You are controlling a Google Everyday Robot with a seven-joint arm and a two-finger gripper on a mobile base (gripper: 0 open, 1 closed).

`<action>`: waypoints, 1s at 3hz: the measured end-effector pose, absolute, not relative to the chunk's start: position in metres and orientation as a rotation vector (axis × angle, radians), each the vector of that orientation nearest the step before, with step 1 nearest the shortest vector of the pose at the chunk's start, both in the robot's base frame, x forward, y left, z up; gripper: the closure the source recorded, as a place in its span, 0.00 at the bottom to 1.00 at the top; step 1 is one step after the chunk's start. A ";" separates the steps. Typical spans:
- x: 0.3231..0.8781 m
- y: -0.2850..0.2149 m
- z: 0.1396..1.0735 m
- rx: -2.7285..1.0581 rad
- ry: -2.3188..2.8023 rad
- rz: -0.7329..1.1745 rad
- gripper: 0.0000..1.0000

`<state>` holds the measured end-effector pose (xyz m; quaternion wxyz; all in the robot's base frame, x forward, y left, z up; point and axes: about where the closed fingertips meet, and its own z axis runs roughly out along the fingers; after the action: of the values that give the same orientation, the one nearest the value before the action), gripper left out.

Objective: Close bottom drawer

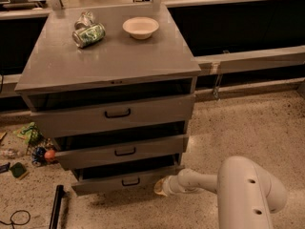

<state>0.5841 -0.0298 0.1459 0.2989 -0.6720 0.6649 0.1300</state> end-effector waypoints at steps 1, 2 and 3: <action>0.603 -0.031 0.146 -1.793 1.745 0.324 1.00; 0.654 -0.036 0.148 -1.808 1.692 0.261 1.00; 0.652 -0.037 0.148 -1.808 1.692 0.261 1.00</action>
Offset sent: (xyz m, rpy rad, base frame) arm 0.1513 -0.0181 0.0094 -0.0380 -0.1872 0.0471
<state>0.6522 -0.0366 0.1481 0.3198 -0.6880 0.6438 0.0993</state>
